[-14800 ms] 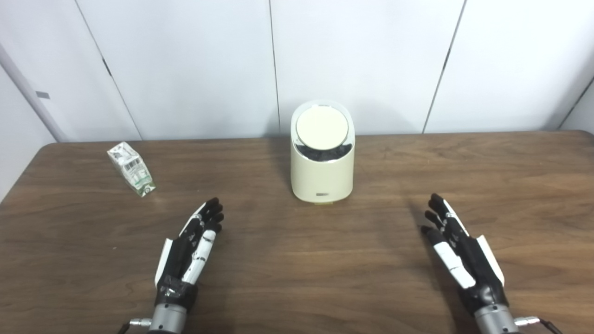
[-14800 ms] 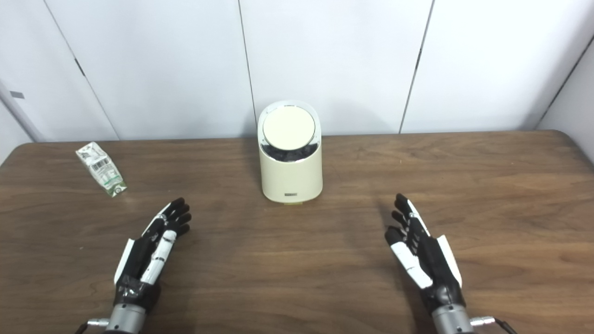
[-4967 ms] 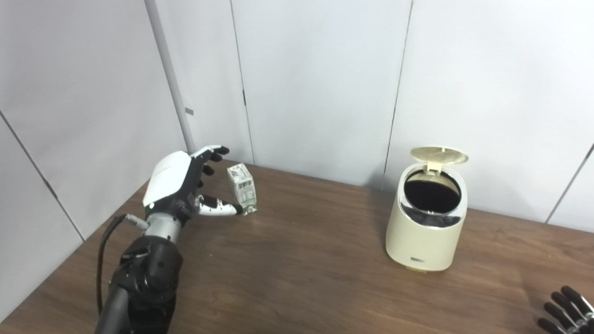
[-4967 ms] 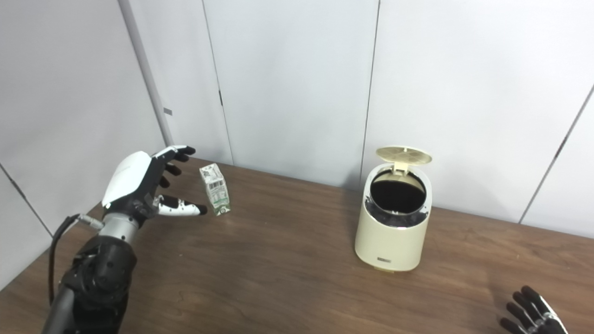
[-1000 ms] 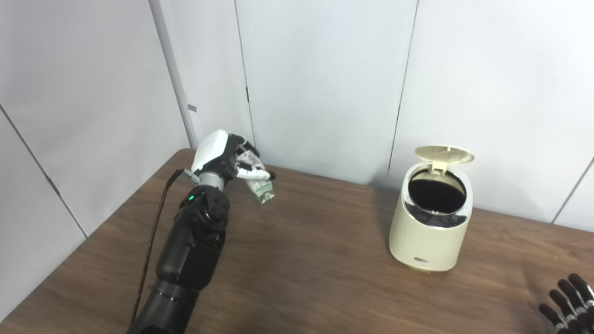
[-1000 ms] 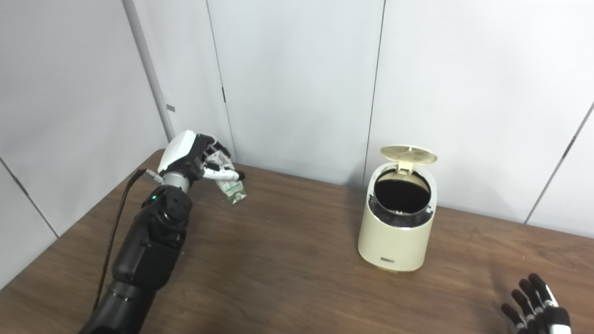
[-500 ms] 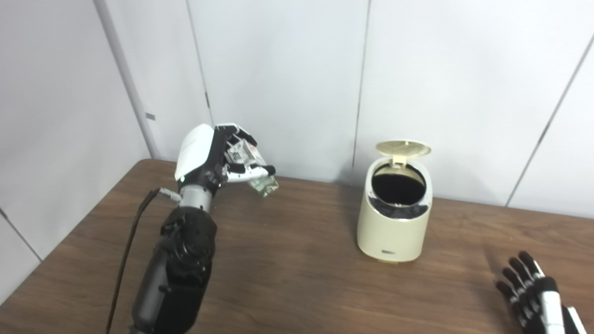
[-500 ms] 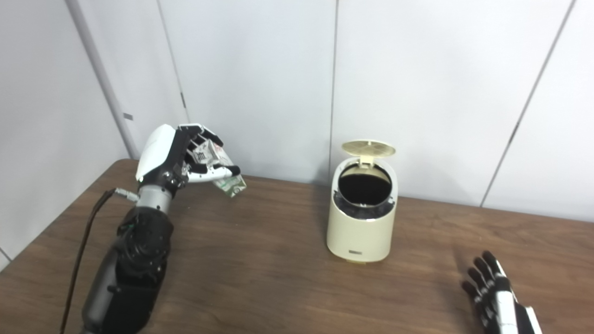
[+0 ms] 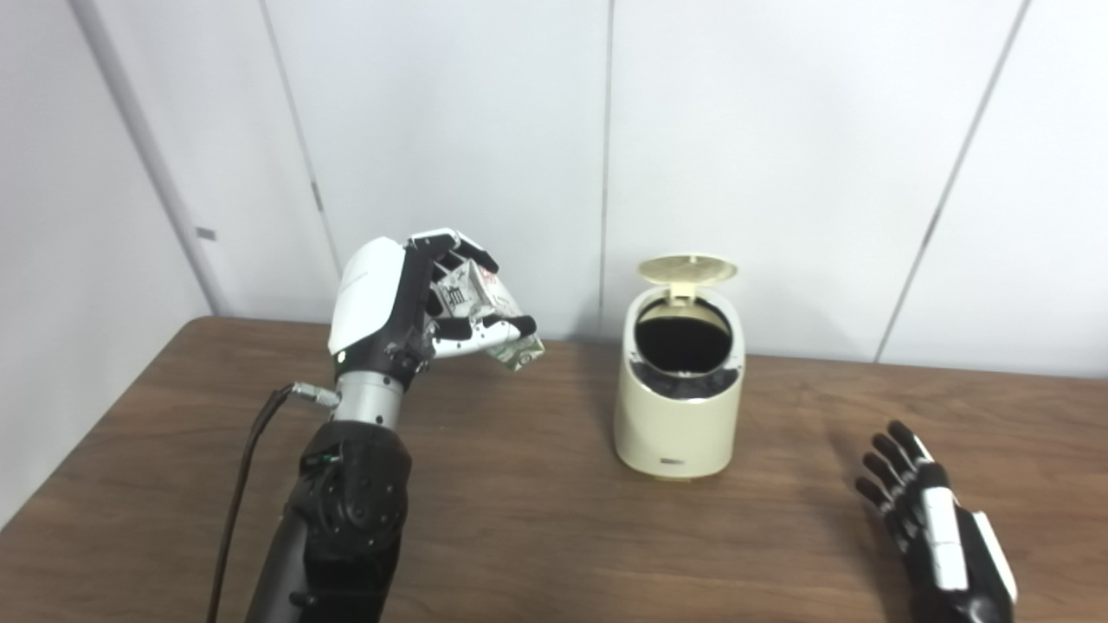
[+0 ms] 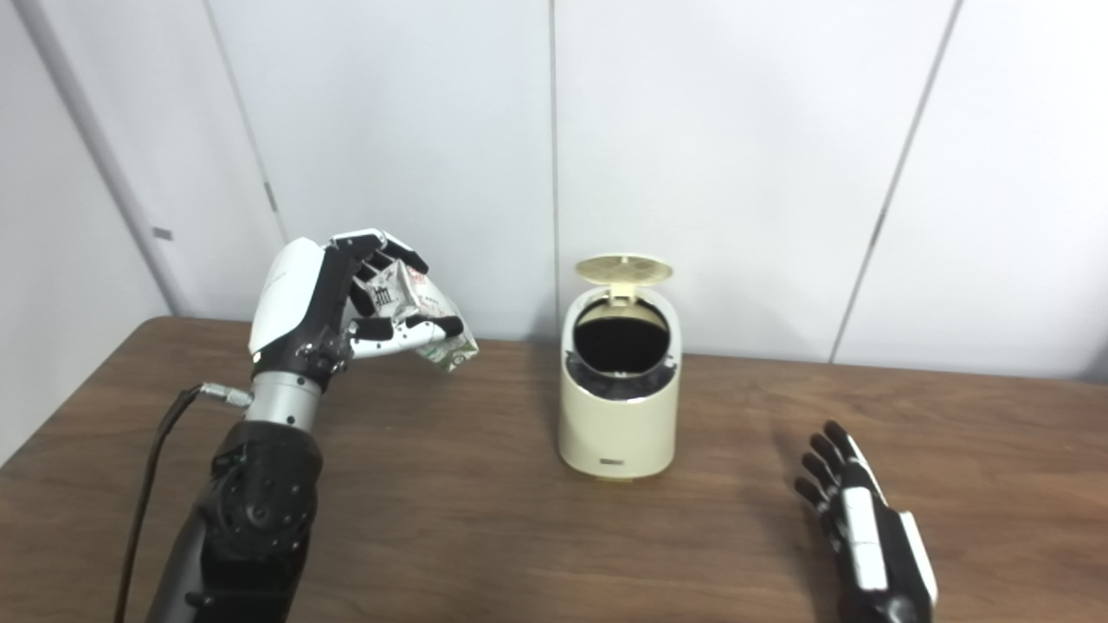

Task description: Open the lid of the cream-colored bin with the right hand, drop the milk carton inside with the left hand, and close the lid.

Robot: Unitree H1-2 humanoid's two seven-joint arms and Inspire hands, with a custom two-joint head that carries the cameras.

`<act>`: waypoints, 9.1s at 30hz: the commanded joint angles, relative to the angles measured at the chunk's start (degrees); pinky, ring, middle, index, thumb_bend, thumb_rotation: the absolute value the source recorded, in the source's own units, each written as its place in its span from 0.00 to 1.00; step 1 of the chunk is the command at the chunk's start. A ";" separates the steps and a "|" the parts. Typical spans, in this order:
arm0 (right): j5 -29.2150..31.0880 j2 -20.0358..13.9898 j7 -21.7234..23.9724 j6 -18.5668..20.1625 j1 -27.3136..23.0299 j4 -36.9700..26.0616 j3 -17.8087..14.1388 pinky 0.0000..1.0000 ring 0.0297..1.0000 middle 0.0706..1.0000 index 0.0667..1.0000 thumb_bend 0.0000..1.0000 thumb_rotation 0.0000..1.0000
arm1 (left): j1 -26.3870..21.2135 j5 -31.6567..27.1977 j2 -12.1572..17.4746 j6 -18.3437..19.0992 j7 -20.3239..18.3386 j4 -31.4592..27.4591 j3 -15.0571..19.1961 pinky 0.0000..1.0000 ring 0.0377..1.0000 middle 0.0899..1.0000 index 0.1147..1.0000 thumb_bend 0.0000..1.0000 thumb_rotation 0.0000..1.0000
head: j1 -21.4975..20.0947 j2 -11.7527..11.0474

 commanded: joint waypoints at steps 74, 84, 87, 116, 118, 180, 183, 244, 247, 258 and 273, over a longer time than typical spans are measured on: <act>-2.68 1.93 -2.23 -2.77 -2.02 -3.08 1.66 0.88 0.92 0.93 0.92 0.64 0.91 | -10.71 4.60 -7.07 -33.47 26.51 29.59 -10.61 0.35 0.39 0.51 0.42 0.47 0.00 | -2.98 -0.38; -2.03 1.91 -2.36 -2.65 -1.89 -3.30 1.57 0.87 0.92 0.92 0.92 0.63 0.90 | -10.18 4.80 -6.38 -33.53 26.56 30.59 -11.12 0.33 0.40 0.53 0.42 0.47 0.00 | -3.11 -0.29; -2.10 2.08 -2.53 -2.18 -1.75 -3.73 1.67 0.86 0.92 0.91 0.91 0.64 0.89 | -10.18 5.12 -6.35 -32.06 25.28 30.01 -11.20 0.36 0.40 0.51 0.42 0.47 0.00 | -3.11 -0.29; -3.18 2.56 -2.96 -1.36 -1.31 -4.20 2.63 0.77 0.85 0.86 0.88 0.63 0.90 | -9.33 12.57 -5.13 -21.08 14.92 19.67 -13.82 0.67 0.72 0.70 0.63 1.00 0.10 | -2.34 -0.38; -3.10 2.61 -2.94 -1.11 -1.37 -4.12 2.74 0.77 0.85 0.85 0.87 0.62 0.90 | -9.35 12.64 -5.10 -20.84 14.77 19.36 -13.80 0.68 0.73 0.70 0.63 1.00 0.10 | -2.32 -0.39; -22.36 -7.43 3.05 8.86 -14.64 -16.61 11.50 0.79 0.90 0.92 0.89 0.57 0.98 | 24.40 -36.77 -13.22 -17.43 4.40 11.72 2.82 0.82 0.86 0.88 0.89 0.44 0.38 | -4.85 2.86; -25.71 -8.46 4.25 10.26 -17.48 -16.60 12.91 0.78 0.89 0.92 0.89 0.57 1.00 | 24.71 -35.44 -13.18 -16.64 5.20 12.58 2.56 0.85 0.87 0.88 0.89 0.47 0.39 | -5.42 3.00; -50.20 -14.01 13.97 4.76 -32.27 -6.62 23.96 0.90 0.96 0.94 0.81 0.56 0.98 | 25.08 -32.63 -13.19 -16.66 7.32 12.97 0.66 0.79 0.82 0.85 0.86 0.67 0.28 | -3.65 3.30; -50.70 -13.55 14.40 5.09 -30.70 -6.79 24.06 0.91 0.97 0.94 0.81 0.56 0.96 | 25.10 -32.83 -13.24 -16.71 7.12 12.92 0.79 0.80 0.82 0.85 0.87 0.67 0.28 | -3.65 3.30; -50.66 -12.79 13.85 3.49 -27.12 -4.62 24.35 0.90 0.96 0.93 0.81 0.56 0.93 | 25.22 -33.06 -13.60 -16.73 6.98 12.28 0.72 0.80 0.82 0.85 0.86 0.67 0.28 | -3.32 3.85; -52.06 -13.16 14.61 3.89 -24.70 -5.51 24.73 0.92 0.98 0.94 0.82 0.54 0.88 | 25.11 -31.59 -13.65 -16.18 7.49 11.51 0.51 0.80 0.81 0.83 0.85 0.68 0.30 | -3.00 4.50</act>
